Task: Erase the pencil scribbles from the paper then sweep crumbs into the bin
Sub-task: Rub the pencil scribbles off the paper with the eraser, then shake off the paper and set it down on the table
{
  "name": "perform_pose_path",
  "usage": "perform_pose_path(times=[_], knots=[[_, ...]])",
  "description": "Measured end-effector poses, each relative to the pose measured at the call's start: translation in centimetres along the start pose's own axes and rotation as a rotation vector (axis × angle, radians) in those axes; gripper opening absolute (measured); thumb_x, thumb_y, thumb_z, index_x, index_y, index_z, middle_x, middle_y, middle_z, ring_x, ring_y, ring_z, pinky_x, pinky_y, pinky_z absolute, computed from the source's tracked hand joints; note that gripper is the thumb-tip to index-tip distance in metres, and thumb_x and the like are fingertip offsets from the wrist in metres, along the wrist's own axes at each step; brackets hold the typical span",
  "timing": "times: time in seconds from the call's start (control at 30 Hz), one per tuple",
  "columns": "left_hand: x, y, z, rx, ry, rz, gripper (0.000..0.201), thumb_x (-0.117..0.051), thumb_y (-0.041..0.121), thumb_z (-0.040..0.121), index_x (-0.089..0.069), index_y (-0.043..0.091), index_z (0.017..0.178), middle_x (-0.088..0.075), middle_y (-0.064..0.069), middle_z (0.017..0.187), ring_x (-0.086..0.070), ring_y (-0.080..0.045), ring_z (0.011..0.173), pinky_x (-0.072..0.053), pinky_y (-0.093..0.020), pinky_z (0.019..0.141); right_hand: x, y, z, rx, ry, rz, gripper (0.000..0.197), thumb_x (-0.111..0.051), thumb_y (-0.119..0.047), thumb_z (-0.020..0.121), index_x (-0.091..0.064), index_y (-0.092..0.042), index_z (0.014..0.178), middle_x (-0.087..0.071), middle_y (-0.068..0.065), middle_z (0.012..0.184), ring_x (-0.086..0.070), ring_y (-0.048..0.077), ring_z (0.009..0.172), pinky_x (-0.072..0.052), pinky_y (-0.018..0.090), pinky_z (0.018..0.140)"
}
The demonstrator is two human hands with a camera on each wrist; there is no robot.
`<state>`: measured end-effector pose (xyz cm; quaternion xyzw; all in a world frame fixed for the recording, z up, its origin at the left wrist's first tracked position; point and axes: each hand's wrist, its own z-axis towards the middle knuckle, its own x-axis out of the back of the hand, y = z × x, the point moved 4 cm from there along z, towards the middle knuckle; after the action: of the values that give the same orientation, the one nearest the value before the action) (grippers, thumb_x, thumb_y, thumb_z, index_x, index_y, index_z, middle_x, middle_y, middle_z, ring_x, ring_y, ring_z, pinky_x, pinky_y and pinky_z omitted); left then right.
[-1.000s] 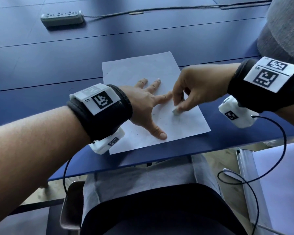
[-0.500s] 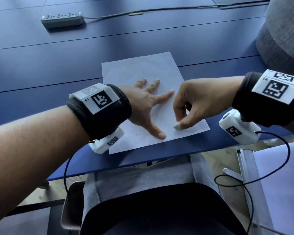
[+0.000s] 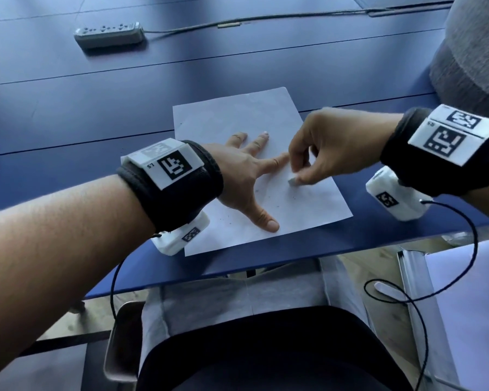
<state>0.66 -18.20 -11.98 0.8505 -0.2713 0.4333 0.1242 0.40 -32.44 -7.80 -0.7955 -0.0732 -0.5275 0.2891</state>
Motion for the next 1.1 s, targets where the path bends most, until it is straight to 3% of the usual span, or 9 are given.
perform_pose_path(times=[0.13, 0.3, 0.47, 0.63, 0.77, 0.83, 0.9, 0.97, 1.1], knots=[[-0.1, -0.1, 0.1, -0.008, -0.006, -0.023, 0.131, -0.052, 0.097, 0.042, 0.019, 0.059, 0.144, 0.028, 0.008, 0.161, 0.019, -0.027, 0.150, -0.016, -0.060, 0.118, -1.6, -1.4, -1.2, 0.028, -0.212, 0.046, 0.016, -0.078, -0.032, 0.081, -0.073, -0.018, 0.073, -0.051, -0.021, 0.043, -0.050, 0.000, 0.045, -0.036, 0.006, 0.048], [0.0, -0.1, -0.1, -0.004, -0.012, -0.021, 0.135, -0.047, 0.097, 0.036, 0.022, 0.057, 0.144, 0.028, 0.008, 0.161, 0.019, -0.027, 0.150, -0.017, -0.061, 0.117, 0.3, 0.8, -0.1, -0.045, 0.002, 0.067, 0.016, -0.079, -0.031, 0.079, -0.074, -0.017, 0.073, -0.051, -0.021, 0.043, -0.051, -0.003, 0.047, -0.036, 0.006, 0.048], [-0.1, -0.2, 0.0, -0.007, -0.010, -0.022, 0.132, -0.054, 0.096, 0.044, 0.022, 0.057, 0.144, 0.029, 0.008, 0.161, 0.021, -0.026, 0.150, -0.015, -0.060, 0.118, -1.3, -0.5, -1.0, -0.019, -0.210, 0.067, 0.017, -0.079, -0.033, 0.080, -0.074, -0.018, 0.072, -0.048, -0.017, 0.040, -0.049, -0.001, 0.044, -0.035, 0.006, 0.047], [0.0, 0.0, 0.0, -0.007, -0.014, -0.016, 0.135, -0.046, 0.096, 0.034, 0.022, 0.057, 0.144, 0.029, 0.007, 0.161, 0.019, -0.027, 0.150, -0.016, -0.060, 0.118, 0.9, 1.7, 0.5, -0.069, 0.036, 0.033, 0.017, -0.079, -0.031, 0.079, -0.074, -0.018, 0.070, -0.049, -0.015, 0.041, -0.046, 0.001, 0.041, -0.033, 0.008, 0.042], [-0.1, -0.1, 0.0, -0.004, -0.002, -0.018, 0.133, -0.055, 0.095, 0.043, 0.021, 0.057, 0.144, 0.027, 0.008, 0.161, 0.019, -0.026, 0.150, -0.016, -0.060, 0.118, -1.3, 0.1, -1.1, -0.034, -0.183, 0.019, 0.015, -0.078, -0.036, 0.080, -0.075, -0.023, 0.073, -0.052, -0.020, 0.043, -0.050, -0.003, 0.047, -0.036, 0.006, 0.049], [-0.1, 0.0, 0.0, -0.007, 0.019, -0.019, 0.131, -0.058, 0.093, 0.046, 0.020, 0.056, 0.146, 0.025, 0.009, 0.162, 0.017, -0.026, 0.151, -0.016, -0.059, 0.118, -0.8, 0.9, -1.6, -0.061, -0.160, 0.033, 0.016, -0.076, -0.040, 0.081, -0.076, -0.024, 0.077, -0.059, -0.020, 0.051, -0.052, -0.003, 0.050, -0.038, 0.007, 0.051], [-0.2, -0.1, -0.2, -0.009, 0.051, -0.021, 0.132, -0.057, 0.094, 0.047, 0.017, 0.053, 0.148, 0.020, 0.009, 0.164, 0.012, -0.024, 0.152, -0.019, -0.057, 0.119, 0.8, 3.3, -1.8, -0.148, 0.013, 0.083, 0.018, -0.076, -0.040, 0.081, -0.075, -0.022, 0.079, -0.070, -0.011, 0.065, -0.057, 0.003, 0.056, -0.049, 0.020, 0.061], [-0.3, -0.2, -0.6, 0.000, 0.092, -0.010, 0.133, -0.054, 0.095, 0.049, 0.014, 0.047, 0.152, 0.014, 0.005, 0.165, 0.006, -0.023, 0.153, -0.022, -0.053, 0.119, 1.9, 5.8, -2.4, -0.266, 0.127, 0.104, 0.019, -0.077, -0.038, 0.081, -0.071, -0.020, 0.079, -0.073, -0.003, 0.071, -0.064, 0.024, 0.065, -0.057, 0.043, 0.067], [-1.1, -0.1, -3.5, 0.072, 0.180, 0.053, 0.131, -0.044, 0.095, 0.058, 0.005, 0.026, 0.158, 0.004, -0.011, 0.166, -0.005, -0.025, 0.153, -0.023, -0.046, 0.119, 1.3, 7.9, -4.0, -0.458, 0.178, -0.002, 0.035, -0.072, -0.050, 0.080, -0.061, -0.017, 0.082, -0.071, 0.003, 0.080, -0.064, 0.027, 0.068, -0.059, 0.042, 0.064]])
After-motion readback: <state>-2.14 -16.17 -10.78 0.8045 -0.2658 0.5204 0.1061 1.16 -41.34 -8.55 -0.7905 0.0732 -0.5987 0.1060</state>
